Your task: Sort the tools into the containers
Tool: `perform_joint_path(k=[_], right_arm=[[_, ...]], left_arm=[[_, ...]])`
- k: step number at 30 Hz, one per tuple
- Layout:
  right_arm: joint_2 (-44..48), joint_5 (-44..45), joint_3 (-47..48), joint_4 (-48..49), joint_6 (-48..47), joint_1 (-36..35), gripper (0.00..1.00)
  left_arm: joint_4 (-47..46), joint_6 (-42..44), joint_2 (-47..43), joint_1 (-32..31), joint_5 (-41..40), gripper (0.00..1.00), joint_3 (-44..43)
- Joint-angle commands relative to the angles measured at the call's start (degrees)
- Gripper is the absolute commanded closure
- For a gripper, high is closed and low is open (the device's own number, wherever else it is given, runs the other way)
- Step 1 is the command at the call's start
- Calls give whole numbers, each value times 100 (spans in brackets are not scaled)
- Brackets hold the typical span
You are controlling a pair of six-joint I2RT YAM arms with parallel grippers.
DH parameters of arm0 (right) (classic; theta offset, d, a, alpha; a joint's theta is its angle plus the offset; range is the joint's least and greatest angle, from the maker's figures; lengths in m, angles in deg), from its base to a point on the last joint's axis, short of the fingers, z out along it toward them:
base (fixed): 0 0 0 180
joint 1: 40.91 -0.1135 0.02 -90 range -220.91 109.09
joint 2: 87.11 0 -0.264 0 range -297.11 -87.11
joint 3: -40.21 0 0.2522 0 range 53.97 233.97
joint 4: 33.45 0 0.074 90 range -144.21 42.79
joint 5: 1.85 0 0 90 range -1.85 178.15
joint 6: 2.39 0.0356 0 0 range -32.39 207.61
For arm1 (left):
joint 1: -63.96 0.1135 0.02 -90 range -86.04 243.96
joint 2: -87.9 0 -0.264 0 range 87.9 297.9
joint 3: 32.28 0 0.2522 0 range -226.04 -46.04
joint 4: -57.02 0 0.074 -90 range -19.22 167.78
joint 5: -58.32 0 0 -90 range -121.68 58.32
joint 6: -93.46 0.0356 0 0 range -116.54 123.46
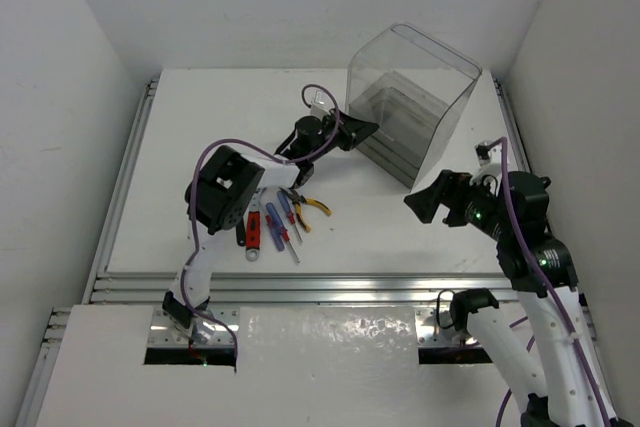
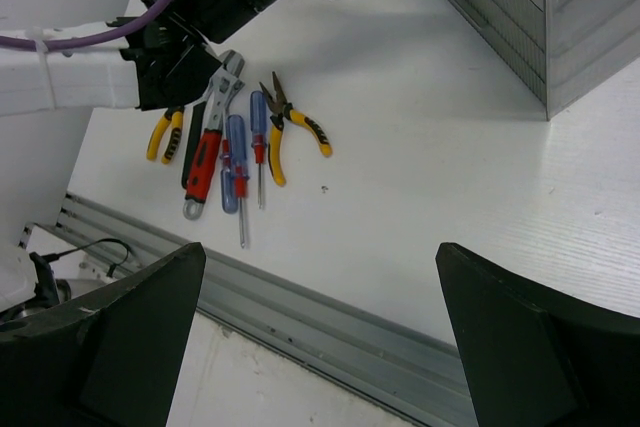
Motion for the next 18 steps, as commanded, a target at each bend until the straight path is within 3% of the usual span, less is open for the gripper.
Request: perform_joint_path(k=[1, 18], right_arm=[[-105, -112, -76, 409, 87, 14, 1], [-712, 143, -190, 1147, 114, 5, 6]], left_arm=[[-381, 274, -486, 147, 4, 100, -293], [-276, 451, -1155, 155, -13, 100, -328]])
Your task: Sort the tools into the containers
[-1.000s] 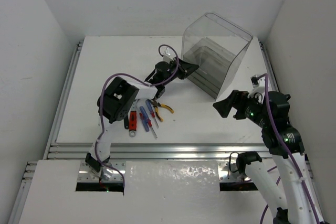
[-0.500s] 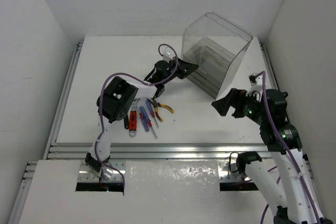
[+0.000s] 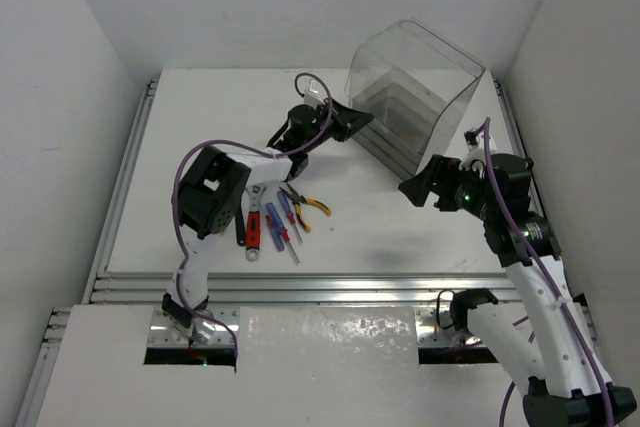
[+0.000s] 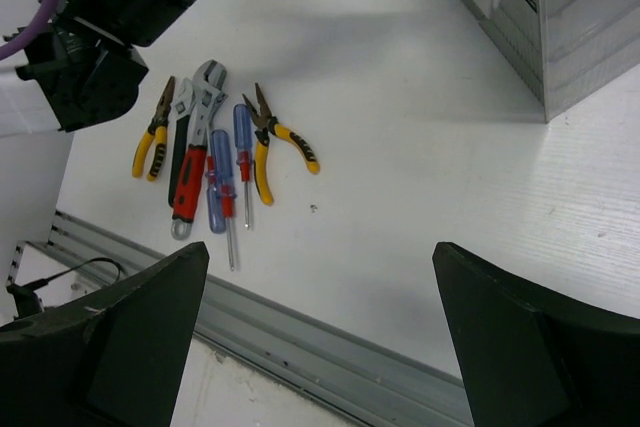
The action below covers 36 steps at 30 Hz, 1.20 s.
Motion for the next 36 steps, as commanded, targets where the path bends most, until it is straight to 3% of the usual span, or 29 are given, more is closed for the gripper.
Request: perform_joint_path(k=[1, 8, 11, 12, 15, 16, 17, 25, 36], right_arm=[[80, 90, -33, 400, 2, 5, 6], [71, 354, -59, 452, -103, 5, 7], [18, 336, -217, 689, -121, 5, 23], [-16, 345, -340, 890, -138, 14, 38], [-148, 643, -507, 1155, -217, 5, 68], [-305, 853, -534, 1364, -278, 5, 91], [-394, 959, -534, 1454, -305, 5, 100], [-1378, 1049, -104, 2675, -481, 75, 100], [-2327, 355, 476, 4161, -25, 436, 100]], left_arm=[[-951, 158, -613, 53, -26, 100, -317], [-1189, 70, -999, 53, 18, 100, -123], [-1075, 166, -1149, 53, -35, 100, -123], [-987, 210, -1184, 53, -52, 100, -115], [-951, 237, -1272, 62, -88, 100, -45], [-960, 228, -1290, 62, -105, 100, -27], [-960, 228, -1316, 62, -105, 100, -18], [-855, 272, -1457, 97, -105, 100, 8], [-767, 342, -1589, 114, -61, 100, 61]])
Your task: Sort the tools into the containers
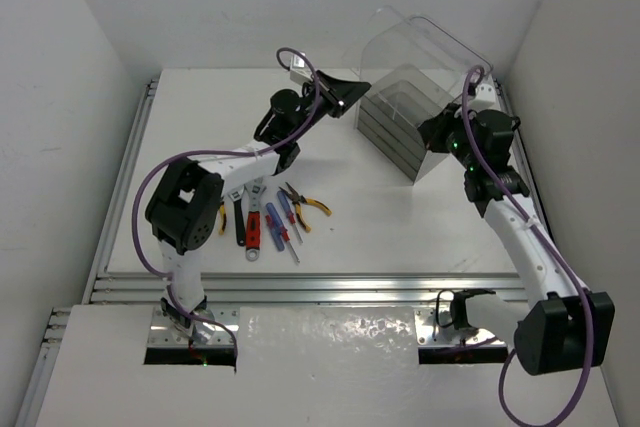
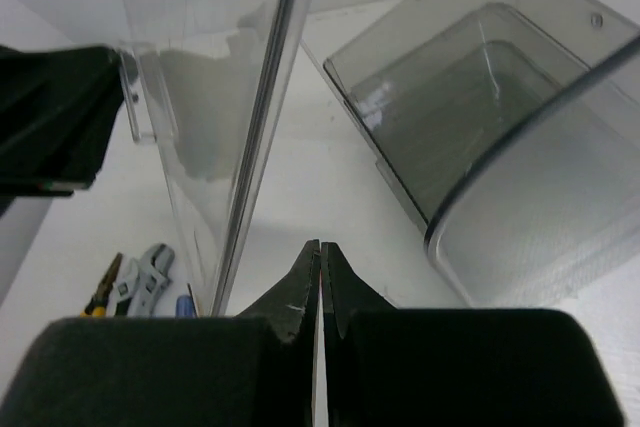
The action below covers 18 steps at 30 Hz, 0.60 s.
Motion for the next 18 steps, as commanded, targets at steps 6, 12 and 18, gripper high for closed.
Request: perform_joint_path(k=[6, 12, 18], right_arm=[[-340, -748, 427, 1546, 338, 147, 100], [-454, -1151, 638, 2319, 696, 358, 100], [-612, -1161, 944, 2769, 944, 429, 100]], left_arm=[[-391, 259, -463, 51, 109, 100, -22], [-189, 391, -551, 112, 171, 100, -66], [74, 628, -780, 279, 355, 38, -171]])
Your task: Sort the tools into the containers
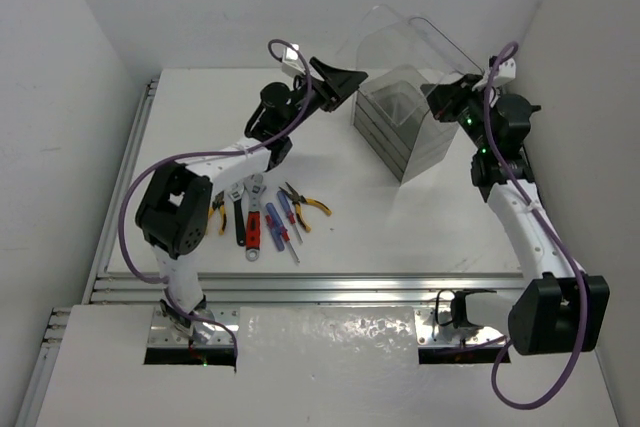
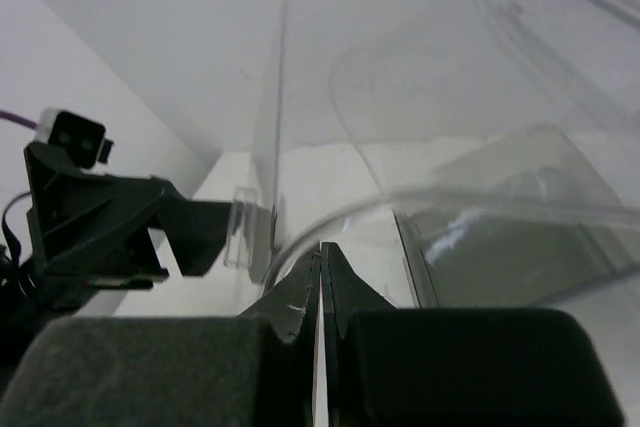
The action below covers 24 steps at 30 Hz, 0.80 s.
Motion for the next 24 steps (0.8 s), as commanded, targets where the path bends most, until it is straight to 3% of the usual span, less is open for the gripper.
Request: perform_joint_path(k=[1, 12, 17, 24], right_arm=[[-149, -256, 783, 847, 183, 9, 100], [-677, -98, 1356, 1110, 683, 352, 100], [-791, 333, 1523, 892, 746, 554, 100], [-1064, 289, 1699, 820, 965, 862, 100]], left_arm=[[-41, 392, -576, 148, 215, 29, -202], [900, 1139, -2042, 535, -20, 1, 781], [1471, 1614, -2799, 570, -346, 0, 1581], [2332, 2098, -3853, 658, -874, 0, 2276]])
